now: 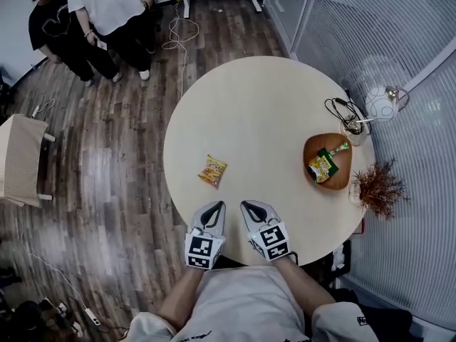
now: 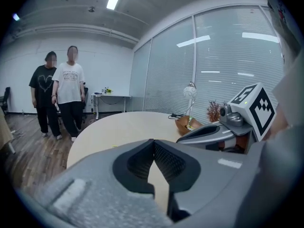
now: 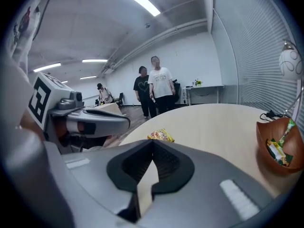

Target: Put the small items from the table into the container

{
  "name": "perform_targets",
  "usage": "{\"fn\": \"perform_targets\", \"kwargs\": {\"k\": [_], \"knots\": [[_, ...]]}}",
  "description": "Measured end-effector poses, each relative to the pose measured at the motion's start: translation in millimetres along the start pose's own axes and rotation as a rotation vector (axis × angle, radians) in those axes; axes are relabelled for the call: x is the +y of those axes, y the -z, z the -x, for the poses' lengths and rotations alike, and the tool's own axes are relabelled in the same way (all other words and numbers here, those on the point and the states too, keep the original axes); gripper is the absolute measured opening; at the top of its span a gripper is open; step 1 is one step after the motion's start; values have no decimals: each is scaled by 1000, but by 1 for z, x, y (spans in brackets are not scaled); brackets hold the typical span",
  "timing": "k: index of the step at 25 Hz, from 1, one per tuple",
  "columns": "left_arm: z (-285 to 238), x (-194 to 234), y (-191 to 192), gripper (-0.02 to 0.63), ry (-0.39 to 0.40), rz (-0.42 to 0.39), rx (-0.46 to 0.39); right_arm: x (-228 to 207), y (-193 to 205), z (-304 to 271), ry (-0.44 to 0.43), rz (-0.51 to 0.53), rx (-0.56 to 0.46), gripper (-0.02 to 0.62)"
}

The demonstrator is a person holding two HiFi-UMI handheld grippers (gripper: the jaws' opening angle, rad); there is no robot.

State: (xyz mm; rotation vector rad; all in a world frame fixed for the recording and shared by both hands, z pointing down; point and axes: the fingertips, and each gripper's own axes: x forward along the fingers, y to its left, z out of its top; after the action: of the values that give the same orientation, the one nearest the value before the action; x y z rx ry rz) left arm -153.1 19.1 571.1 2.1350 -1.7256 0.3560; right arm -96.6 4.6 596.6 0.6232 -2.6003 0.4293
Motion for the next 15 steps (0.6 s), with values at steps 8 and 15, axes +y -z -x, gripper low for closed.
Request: {"fn": "perform_targets", "kwargs": {"k": [8,15], "knots": [[37,43,20,-12,-133,61,16,15,-4,-78,-51,141,105,88],[68,64,41,-12,-224,133,29,7,2,-162,-40,245,237,175]]}}
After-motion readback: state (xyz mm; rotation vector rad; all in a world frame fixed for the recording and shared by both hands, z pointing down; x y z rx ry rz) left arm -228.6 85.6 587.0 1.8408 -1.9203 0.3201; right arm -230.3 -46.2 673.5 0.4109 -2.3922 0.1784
